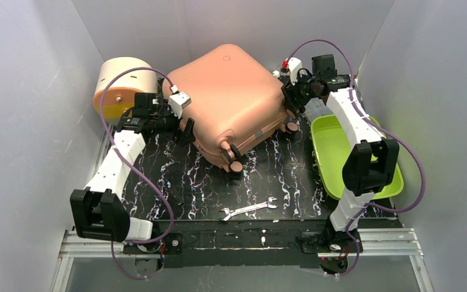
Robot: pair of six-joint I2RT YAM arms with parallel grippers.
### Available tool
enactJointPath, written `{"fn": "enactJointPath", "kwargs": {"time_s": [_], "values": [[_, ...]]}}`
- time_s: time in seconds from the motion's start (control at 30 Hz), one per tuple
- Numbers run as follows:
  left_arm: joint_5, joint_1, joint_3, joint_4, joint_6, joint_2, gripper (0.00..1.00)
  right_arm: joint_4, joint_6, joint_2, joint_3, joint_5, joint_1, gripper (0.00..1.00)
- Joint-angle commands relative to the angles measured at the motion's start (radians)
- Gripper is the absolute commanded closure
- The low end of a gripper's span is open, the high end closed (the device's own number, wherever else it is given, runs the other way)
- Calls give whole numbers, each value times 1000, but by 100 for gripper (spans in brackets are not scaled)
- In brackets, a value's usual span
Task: Open, take out, and arrange the luggage
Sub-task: Rotate the luggage at the center of the board.
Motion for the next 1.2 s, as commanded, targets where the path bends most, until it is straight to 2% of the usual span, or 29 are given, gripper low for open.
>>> {"fn": "enactJointPath", "kwargs": {"time_s": [0.0, 0.27, 0.47, 0.73, 1.0, 1.17], "values": [[-11, -19, 2, 63, -10, 84, 2, -116, -46, 7, 48, -131, -3, 39], [-48, -38, 140, 131, -36, 286, 2, -331, -129, -23, 10, -299, 3, 47], [-80, -44, 270, 134, -51, 385, 2, -397, -171, -68, -68, -372, 42, 50], [-116, -44, 369, 112, -19, 445, 2, -387, -151, -137, -168, -420, 141, 50], [-159, -43, 420, 131, -29, 423, 2, -214, -39, -239, -272, -452, 168, 50], [-154, -42, 473, 90, -38, 400, 2, -154, 31, -242, -285, -493, 221, 50]]}}
